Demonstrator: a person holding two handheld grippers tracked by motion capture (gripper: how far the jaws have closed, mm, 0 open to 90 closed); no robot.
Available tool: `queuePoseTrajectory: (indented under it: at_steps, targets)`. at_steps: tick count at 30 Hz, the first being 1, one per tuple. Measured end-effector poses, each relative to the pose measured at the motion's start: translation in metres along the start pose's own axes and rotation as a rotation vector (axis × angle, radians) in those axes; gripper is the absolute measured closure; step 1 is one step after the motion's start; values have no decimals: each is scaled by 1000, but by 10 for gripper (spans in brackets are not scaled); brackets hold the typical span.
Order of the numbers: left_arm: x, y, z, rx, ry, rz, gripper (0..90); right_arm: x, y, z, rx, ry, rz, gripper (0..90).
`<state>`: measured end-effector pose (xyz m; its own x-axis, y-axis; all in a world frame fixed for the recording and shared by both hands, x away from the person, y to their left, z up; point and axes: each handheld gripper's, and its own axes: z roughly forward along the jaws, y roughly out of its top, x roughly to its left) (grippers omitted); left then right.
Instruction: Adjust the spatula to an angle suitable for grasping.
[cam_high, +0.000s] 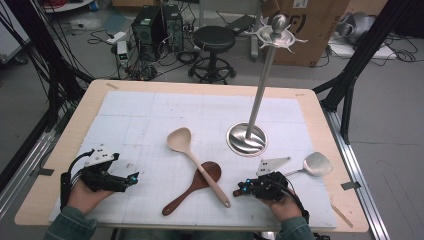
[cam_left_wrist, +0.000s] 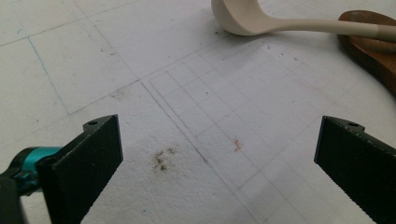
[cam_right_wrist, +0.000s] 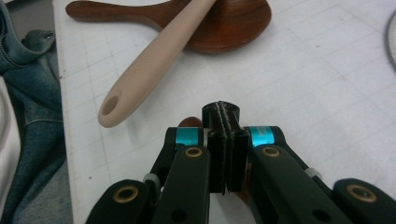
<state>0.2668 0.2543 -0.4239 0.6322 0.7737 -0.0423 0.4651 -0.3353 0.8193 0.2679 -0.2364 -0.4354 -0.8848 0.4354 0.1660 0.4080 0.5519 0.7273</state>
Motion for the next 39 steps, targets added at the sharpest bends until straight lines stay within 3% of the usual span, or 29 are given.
queuePoseTrajectory:
  at_steps: [8,15,23,31,39]
  targets:
    - [-1,0,0,-2,-1,-2,16,-10,-4,-7,-10,-39,21,899]
    - [0,0,0,1,-1,-1,16,-11,-6,-10,-20,-39,32,899]
    - [0,0,0,4,2,-1,16,1,-4,-12,-25,-4,-25,898]
    - [0,0,0,2,1,1,16,7,-8,-12,22,8,-49,897]
    - [0,0,0,2,0,-1,16,0,-5,-3,60,2,-50,897]
